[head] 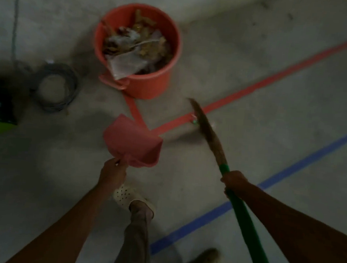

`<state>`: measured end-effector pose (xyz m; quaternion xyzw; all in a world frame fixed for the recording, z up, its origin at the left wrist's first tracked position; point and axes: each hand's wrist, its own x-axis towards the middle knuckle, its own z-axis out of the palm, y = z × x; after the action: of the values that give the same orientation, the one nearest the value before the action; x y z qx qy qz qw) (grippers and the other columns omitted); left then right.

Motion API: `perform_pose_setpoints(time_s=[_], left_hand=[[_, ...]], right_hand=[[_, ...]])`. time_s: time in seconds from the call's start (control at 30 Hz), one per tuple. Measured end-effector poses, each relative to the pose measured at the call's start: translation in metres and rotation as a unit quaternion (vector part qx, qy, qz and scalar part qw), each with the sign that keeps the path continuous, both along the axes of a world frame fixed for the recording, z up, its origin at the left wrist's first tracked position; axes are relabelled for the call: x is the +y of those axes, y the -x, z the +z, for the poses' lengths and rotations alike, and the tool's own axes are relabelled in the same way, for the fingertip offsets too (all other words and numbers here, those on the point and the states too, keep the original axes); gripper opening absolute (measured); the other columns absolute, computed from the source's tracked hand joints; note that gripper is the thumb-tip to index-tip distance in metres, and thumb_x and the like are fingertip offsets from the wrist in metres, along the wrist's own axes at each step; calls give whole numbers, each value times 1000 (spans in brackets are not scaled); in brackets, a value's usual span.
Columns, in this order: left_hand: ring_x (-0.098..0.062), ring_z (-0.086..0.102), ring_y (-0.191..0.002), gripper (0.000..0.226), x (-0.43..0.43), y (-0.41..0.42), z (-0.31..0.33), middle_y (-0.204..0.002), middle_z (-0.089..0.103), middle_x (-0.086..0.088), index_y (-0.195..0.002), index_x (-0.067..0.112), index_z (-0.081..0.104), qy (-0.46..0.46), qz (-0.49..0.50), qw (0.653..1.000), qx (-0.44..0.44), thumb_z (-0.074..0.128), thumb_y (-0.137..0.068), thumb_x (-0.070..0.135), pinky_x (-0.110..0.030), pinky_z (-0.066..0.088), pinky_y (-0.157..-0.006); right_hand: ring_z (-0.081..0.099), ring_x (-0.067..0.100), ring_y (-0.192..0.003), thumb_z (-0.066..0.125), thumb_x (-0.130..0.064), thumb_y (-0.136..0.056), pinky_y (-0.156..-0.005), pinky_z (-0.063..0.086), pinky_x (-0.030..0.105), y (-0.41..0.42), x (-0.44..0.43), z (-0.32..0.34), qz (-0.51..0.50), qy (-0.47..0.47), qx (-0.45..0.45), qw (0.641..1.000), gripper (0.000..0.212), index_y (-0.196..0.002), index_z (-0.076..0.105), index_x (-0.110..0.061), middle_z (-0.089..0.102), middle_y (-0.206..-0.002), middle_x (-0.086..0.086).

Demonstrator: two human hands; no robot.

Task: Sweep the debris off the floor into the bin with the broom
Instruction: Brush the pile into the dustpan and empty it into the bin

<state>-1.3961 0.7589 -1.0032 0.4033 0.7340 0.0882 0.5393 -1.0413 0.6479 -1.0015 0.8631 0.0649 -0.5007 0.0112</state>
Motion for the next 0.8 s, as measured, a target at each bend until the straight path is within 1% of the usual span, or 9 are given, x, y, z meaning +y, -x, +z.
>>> perform_pose_setpoints(time_s=[0.07, 0.13, 0.17, 0.2, 0.3, 0.37, 0.47, 0.67, 0.8], left_hand=[[-18, 43, -40, 45, -16, -36, 14, -61, 55, -11, -73, 9, 57, -2, -17, 1000, -16, 58, -96, 47, -21, 34, -41], [-16, 40, -37, 45, -33, -77, 32, -60, 52, -11, -73, 9, 55, -15, -39, 999, -25, 59, -96, 47, -18, 30, -36], [-16, 40, -38, 45, -40, -96, 42, -60, 52, -11, -72, 8, 55, -24, -50, 998, -24, 58, -97, 46, -18, 30, -36], [-16, 40, -38, 46, -46, -114, 51, -59, 52, -11, -72, 8, 55, -30, -62, 997, -21, 59, -96, 47, -18, 29, -36], [-15, 39, -36, 44, -63, -171, 71, -57, 52, -11, -75, 8, 57, -47, -106, 993, -18, 58, -96, 47, -18, 28, -38], [-13, 37, -34, 41, -72, -205, 80, -58, 53, -10, -80, 8, 58, -61, -130, 989, -17, 57, -97, 45, -16, 29, -39], [-15, 35, -36, 38, -85, -253, 89, -58, 52, -10, -80, 9, 57, -73, -151, 986, -14, 56, -98, 42, -16, 32, -35], [-13, 36, -32, 40, -93, -334, 84, -54, 51, -8, -75, 11, 55, -92, -180, 979, -1, 55, -98, 44, -13, 25, -37], [-14, 36, -31, 42, -88, -386, 64, -53, 50, -8, -71, 11, 54, -95, -180, 979, 10, 55, -99, 42, -13, 26, -37]], right_hand=[[65, 28, -58, 58, -17, -96, -56, 56, 35, -48, -39, 22, -25, -21, -48, 998, 23, -98, 59, 6, 65, -74, 18], [68, 28, -62, 58, -20, -95, -64, 60, 39, -92, -78, 48, -54, -40, -94, 993, 22, -90, 59, 2, 67, -74, 16], [68, 28, -63, 58, -20, -95, -65, 61, 39, -110, -96, 60, -79, -51, -105, 990, 21, -91, 59, 0, 67, -75, 16], [68, 28, -61, 59, -20, -94, -61, 60, 38, -126, -112, 69, -104, -65, -113, 986, 20, -94, 59, 0, 66, -76, 15], [66, 26, -56, 62, -20, -94, -49, 55, 32, -164, -154, 98, -160, -95, -106, 977, 20, -96, 58, 0, 66, -81, 16], [65, 26, -56, 65, -20, -92, -49, 55, 31, -181, -174, 108, -189, -111, -81, 972, 21, -96, 58, -1, 67, -83, 17], [65, 25, -56, 67, -20, -90, -48, 55, 30, -201, -198, 113, -211, -129, -50, 968, 23, -100, 57, -2, 67, -88, 17], [65, 21, -59, 62, -22, -94, -45, 51, 27, -240, -212, 108, -182, -133, -23, 974, 20, -102, 56, -4, 65, -89, 12], [70, 23, -62, 58, -20, -91, -46, 56, 30, -276, -192, 84, -115, -131, -14, 985, 18, -100, 58, -4, 67, -87, 11]])
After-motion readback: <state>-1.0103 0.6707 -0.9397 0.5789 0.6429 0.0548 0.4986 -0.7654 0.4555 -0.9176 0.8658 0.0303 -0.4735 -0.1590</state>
